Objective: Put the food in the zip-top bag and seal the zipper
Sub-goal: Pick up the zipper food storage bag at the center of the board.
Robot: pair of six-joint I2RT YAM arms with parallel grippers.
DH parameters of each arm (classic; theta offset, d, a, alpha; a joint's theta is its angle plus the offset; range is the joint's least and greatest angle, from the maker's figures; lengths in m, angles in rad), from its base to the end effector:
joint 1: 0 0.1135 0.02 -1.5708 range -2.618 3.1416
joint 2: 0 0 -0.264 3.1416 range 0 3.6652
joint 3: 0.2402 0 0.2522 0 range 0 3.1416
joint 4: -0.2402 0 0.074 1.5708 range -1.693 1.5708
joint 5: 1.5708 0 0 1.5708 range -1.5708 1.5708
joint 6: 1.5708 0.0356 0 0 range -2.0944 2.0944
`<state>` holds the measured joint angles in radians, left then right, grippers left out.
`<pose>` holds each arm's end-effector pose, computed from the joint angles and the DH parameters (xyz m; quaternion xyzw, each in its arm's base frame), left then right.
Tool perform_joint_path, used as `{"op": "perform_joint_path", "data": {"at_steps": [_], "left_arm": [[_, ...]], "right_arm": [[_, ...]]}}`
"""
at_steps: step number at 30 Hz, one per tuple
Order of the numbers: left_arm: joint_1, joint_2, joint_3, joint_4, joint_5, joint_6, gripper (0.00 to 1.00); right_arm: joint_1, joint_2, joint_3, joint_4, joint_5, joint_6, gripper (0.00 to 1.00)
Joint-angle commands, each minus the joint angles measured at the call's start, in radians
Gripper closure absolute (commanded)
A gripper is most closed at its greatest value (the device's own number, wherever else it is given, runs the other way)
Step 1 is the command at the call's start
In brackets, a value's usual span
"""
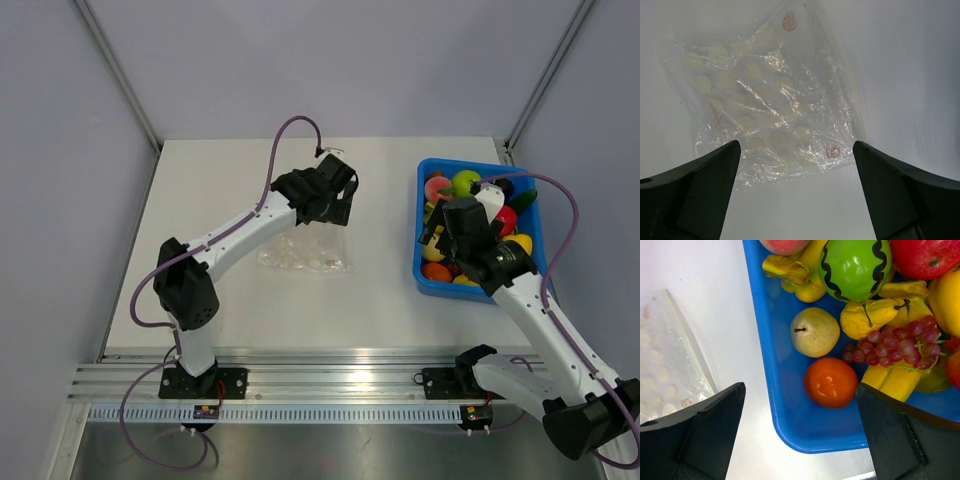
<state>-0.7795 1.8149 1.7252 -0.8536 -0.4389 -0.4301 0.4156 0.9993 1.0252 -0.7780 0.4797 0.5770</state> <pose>0.2920 -0.2673 0.3215 0.0952 0.9259 -0.0009 0.3655 0.1874 0.0648 0.3297 0.1661 0.8806 -0.0075 0.4437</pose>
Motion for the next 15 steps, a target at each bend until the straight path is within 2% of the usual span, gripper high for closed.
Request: {"op": "perform_joint_path", "data": {"at_steps": [1,4,15], "left_arm": [[-0.013,0.075,0.092,0.038,0.016,-0.019,0.03],[-0.056,0.176,0.177,0.014,-0.046,-0.003,0.13],[-0.069,0.516,0.451,-0.047,-0.141,0.016,0.2]], "right_arm": [[0.006,-0.047,-0.016,0.039,-0.021,0.011,0.01],[0.008,-0.059,-0.02,0.036,-0.038,0.018,0.01],[0.006,-0.019,0.018,0.028,-0.055,-0.009,0.01]]}}
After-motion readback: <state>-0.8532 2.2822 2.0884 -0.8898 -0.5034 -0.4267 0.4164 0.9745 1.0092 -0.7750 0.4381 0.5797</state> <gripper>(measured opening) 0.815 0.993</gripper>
